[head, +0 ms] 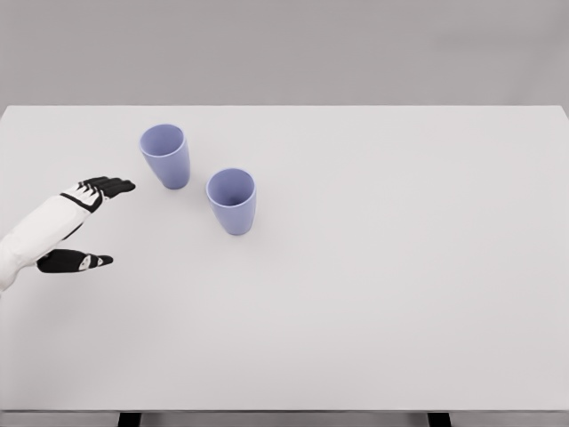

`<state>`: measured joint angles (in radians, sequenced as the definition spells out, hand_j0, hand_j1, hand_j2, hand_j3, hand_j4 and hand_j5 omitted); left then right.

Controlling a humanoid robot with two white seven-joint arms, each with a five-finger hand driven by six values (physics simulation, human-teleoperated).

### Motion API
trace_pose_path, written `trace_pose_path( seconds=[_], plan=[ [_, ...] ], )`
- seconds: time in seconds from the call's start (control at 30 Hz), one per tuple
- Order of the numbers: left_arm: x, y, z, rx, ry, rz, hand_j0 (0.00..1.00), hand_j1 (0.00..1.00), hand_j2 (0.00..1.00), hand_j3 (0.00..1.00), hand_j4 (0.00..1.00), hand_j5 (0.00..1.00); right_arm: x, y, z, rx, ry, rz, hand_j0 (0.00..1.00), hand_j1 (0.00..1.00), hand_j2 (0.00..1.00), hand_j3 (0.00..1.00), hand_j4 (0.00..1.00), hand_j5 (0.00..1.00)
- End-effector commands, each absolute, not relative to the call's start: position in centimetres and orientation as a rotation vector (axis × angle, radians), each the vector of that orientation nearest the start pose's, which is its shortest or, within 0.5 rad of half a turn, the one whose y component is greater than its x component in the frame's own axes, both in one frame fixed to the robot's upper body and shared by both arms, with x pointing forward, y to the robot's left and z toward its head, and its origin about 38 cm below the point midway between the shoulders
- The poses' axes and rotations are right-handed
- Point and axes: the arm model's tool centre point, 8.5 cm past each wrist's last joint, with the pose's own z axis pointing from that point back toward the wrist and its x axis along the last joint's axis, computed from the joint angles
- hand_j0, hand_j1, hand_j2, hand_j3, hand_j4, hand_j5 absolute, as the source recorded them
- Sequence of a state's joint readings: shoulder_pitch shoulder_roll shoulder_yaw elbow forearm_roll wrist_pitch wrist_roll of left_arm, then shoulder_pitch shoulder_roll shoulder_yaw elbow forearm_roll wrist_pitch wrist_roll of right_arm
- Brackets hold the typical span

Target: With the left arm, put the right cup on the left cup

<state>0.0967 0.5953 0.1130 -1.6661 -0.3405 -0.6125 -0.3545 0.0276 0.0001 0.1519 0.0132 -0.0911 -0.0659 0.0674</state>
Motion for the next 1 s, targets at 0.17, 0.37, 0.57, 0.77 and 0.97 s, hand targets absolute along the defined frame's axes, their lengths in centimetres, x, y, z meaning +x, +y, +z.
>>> trace_pose_path(
  seconds=[0.17,0.37,0.57,0.77,0.97],
  plan=[
    [32.1,36.0,16.2,0.438,-1.748,-1.384,1.00,1.00,1.00,1.00,1.00,1.00,-1.6,-26.6,-26.2,-0.019,-0.020,0.062,1.00,1.00,1.00,1.00,1.00,1.00],
    [32.2,35.7,17.5,0.425,-1.805,-1.358,1.00,1.00,1.00,1.00,1.00,1.00,-1.5,-26.6,-26.2,-0.018,-0.021,0.063,1.00,1.00,1.00,1.00,1.00,1.00],
    [30.4,32.6,18.1,0.069,-1.903,-1.292,1.00,1.00,1.00,1.00,1.00,1.00,-1.6,-26.6,-26.2,-0.019,-0.020,0.063,1.00,1.00,1.00,1.00,1.00,1.00],
    [30.7,32.1,19.6,-0.088,-1.983,-1.156,1.00,1.00,1.00,1.00,1.00,1.00,-1.5,-26.6,-26.2,-0.018,-0.021,0.062,1.00,1.00,1.00,1.00,1.00,1.00],
    [32.3,30.1,18.0,-0.171,-1.840,-1.092,1.00,1.00,1.00,1.00,1.00,1.00,-1.5,-26.6,-26.2,-0.017,-0.021,0.062,1.00,1.00,1.00,1.00,1.00,1.00]
  ],
)
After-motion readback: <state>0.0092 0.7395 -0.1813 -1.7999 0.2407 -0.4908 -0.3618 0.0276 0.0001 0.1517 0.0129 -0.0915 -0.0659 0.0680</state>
